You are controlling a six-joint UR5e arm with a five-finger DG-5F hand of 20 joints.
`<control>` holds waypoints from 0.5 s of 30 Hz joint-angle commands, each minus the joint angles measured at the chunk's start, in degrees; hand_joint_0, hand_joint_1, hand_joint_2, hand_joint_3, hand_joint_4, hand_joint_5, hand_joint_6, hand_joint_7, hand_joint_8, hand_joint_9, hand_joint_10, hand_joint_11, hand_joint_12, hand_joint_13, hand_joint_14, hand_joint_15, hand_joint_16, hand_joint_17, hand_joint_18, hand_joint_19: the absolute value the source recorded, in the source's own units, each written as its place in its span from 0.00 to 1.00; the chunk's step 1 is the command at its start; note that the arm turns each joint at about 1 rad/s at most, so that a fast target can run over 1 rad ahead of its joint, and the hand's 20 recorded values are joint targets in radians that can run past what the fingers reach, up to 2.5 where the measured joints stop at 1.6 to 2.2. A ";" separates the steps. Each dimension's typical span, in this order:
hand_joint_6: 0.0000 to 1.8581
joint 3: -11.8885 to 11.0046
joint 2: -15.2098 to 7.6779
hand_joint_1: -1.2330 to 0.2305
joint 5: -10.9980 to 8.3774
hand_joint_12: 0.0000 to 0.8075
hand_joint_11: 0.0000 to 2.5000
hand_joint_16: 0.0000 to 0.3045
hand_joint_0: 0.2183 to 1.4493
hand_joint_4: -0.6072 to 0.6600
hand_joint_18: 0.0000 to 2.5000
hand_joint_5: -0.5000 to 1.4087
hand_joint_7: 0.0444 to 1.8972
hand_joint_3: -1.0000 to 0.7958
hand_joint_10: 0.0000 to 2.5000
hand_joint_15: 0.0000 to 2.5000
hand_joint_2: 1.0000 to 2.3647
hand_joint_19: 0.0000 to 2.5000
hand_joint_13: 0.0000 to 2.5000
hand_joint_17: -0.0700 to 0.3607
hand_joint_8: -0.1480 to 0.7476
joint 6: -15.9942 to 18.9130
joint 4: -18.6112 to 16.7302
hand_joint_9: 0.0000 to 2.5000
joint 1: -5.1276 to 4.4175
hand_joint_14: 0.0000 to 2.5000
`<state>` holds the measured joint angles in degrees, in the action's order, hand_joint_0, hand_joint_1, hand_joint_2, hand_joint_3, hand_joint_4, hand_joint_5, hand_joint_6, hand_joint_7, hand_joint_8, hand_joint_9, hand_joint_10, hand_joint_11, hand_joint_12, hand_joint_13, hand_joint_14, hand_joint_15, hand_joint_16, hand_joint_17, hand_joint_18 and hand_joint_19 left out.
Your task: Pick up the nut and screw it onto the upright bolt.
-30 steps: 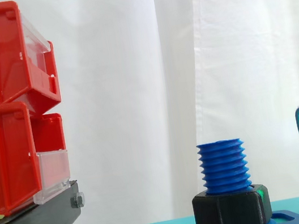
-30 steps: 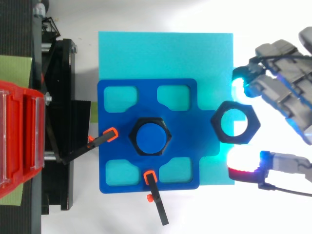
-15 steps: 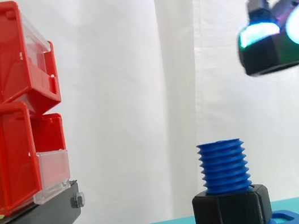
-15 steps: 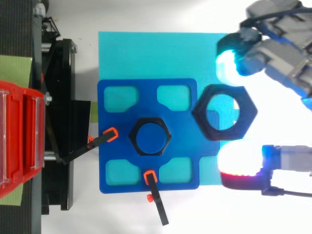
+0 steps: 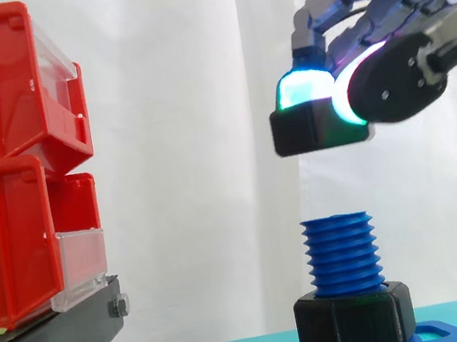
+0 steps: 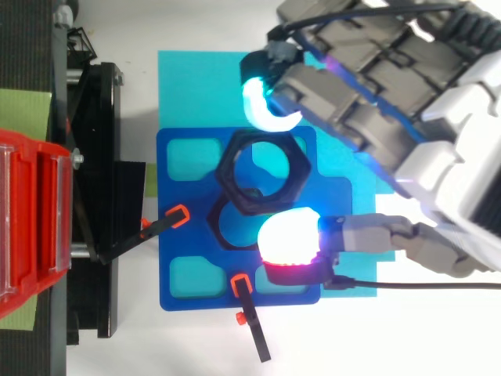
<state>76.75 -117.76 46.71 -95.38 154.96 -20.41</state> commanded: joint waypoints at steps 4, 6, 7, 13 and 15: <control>0.27 -0.55 -0.98 0.45 1.28 0.37 0.00 0.11 0.28 0.67 0.14 0.19 0.62 0.28 0.00 0.00 0.00 0.00 0.23 0.33 0.46 0.02 -0.80 0.22 0.11 0.00; 0.27 -0.55 -0.98 0.45 1.36 0.37 0.00 0.11 0.28 0.67 0.14 0.19 0.62 0.28 0.00 0.00 0.00 0.00 0.23 0.33 0.46 0.02 -0.71 0.22 0.02 0.00; 0.27 -0.55 -1.07 0.45 1.28 0.37 0.00 0.11 0.28 0.67 0.14 0.19 0.62 0.28 0.00 0.00 0.00 0.00 0.23 0.33 0.46 0.02 -0.71 0.22 0.02 0.00; 0.27 -0.55 -2.56 0.45 1.45 0.37 0.00 0.11 0.28 0.67 0.14 0.19 0.62 0.28 0.00 0.00 0.00 0.00 0.23 0.33 0.46 0.73 -0.71 0.22 -0.16 0.00; 0.27 -0.55 -2.65 0.45 1.45 0.37 0.00 0.11 0.28 0.67 0.14 0.19 0.62 0.28 0.00 0.00 0.00 0.00 0.23 0.33 0.46 1.08 -0.80 0.22 -0.24 0.00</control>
<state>76.23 -119.99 48.14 -94.78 154.25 -20.56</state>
